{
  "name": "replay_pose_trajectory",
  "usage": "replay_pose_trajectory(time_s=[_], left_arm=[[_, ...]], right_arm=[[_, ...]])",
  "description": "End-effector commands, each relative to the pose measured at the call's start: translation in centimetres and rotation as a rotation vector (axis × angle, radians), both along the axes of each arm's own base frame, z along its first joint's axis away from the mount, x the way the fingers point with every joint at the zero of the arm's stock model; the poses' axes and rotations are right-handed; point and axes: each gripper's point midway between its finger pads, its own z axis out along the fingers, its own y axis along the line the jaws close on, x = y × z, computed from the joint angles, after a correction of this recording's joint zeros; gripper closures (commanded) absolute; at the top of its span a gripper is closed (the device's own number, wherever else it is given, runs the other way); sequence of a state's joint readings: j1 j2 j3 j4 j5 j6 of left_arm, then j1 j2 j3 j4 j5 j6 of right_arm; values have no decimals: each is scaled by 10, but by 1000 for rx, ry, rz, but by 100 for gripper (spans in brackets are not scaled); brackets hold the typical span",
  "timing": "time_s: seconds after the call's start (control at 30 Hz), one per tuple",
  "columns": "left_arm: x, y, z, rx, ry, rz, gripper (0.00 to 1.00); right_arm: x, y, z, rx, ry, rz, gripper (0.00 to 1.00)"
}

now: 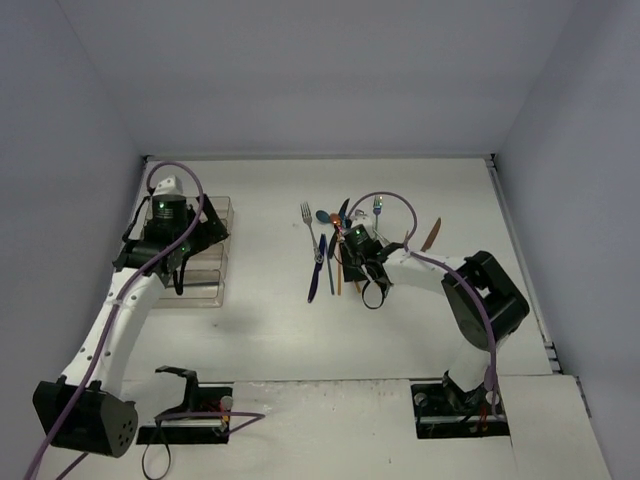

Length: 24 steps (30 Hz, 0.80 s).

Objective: Sort the eating utensils into containers

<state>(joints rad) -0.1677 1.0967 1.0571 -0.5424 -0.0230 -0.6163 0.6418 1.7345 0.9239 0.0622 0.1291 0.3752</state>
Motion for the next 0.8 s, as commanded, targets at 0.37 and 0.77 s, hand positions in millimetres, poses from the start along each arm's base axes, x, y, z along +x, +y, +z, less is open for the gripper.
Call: replay_pose_trajectory(time_s=[0.37,0.77], left_arm=[[-5,-115,21,-29,-48,-363,17],[6,-192,48,-281,-179,-442,21]], right_arm=[[18,14,59,25,-168,36,100],[-33,87,184,293,-469,395,100]])
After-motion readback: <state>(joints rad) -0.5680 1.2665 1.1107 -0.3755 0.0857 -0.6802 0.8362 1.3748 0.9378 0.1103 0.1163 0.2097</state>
